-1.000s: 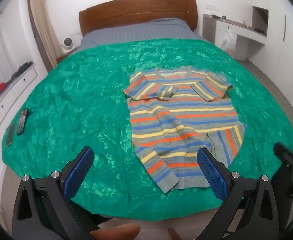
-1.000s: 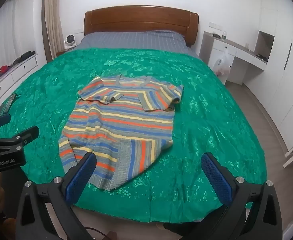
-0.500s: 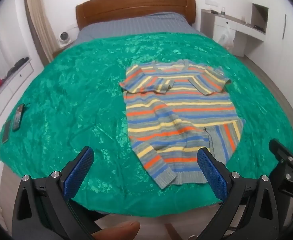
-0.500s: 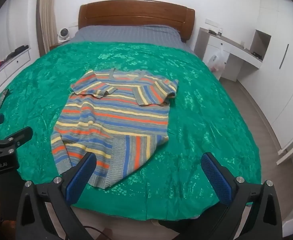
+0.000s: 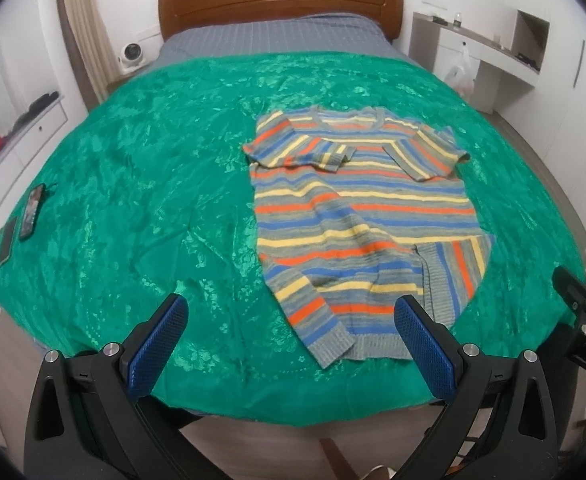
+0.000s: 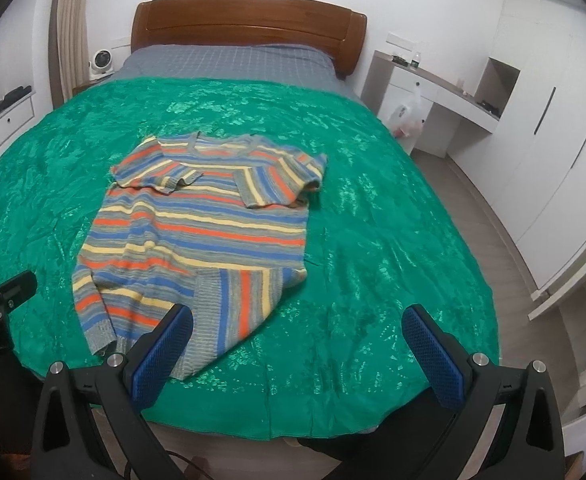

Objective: Fold small clothes

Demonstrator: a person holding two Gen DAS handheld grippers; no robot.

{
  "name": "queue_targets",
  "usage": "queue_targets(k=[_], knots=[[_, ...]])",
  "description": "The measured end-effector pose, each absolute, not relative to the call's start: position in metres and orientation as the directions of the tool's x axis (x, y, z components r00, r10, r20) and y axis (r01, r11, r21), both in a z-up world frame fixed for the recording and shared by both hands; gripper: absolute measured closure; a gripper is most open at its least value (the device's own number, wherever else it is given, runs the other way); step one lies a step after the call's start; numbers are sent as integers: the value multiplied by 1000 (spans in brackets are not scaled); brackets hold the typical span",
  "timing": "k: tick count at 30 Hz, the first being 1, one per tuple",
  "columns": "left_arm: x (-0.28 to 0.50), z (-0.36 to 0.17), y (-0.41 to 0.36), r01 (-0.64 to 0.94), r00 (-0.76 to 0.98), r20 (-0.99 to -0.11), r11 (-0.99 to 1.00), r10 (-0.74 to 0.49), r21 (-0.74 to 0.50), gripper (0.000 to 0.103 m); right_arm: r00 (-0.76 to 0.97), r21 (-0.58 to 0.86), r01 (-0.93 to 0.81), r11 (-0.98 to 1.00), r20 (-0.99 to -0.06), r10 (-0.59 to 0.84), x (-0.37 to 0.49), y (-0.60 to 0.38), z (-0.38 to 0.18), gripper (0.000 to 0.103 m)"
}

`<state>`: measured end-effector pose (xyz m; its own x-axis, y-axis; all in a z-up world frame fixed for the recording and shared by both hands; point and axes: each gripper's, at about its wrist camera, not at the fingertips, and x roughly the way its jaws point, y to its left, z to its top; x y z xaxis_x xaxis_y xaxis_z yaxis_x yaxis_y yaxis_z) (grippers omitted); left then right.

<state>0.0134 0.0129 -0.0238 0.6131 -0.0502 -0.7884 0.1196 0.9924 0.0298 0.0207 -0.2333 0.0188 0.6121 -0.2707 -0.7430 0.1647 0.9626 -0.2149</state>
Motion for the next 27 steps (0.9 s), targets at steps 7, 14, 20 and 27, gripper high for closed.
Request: queue_targets(k=[7,14,20,27], knots=[[14,-26,12,126,607,-793,991,-49,35,0,600,-217,178,960,-749,-280,21,-237,15,0],[15,-28,11,125,601,-797,992,-50,32,0,592,-223,183,957,-752,-289,22,-238,14,0],[14,-28,10,127,600,-798,991,-52,31,0,592,-223,188,957,-752,-292,21,-240,14,0],[13,-28,9,128,599,-799,991,-51,32,0,591,-220,189,957,-753,-290,21,-241,14,0]])
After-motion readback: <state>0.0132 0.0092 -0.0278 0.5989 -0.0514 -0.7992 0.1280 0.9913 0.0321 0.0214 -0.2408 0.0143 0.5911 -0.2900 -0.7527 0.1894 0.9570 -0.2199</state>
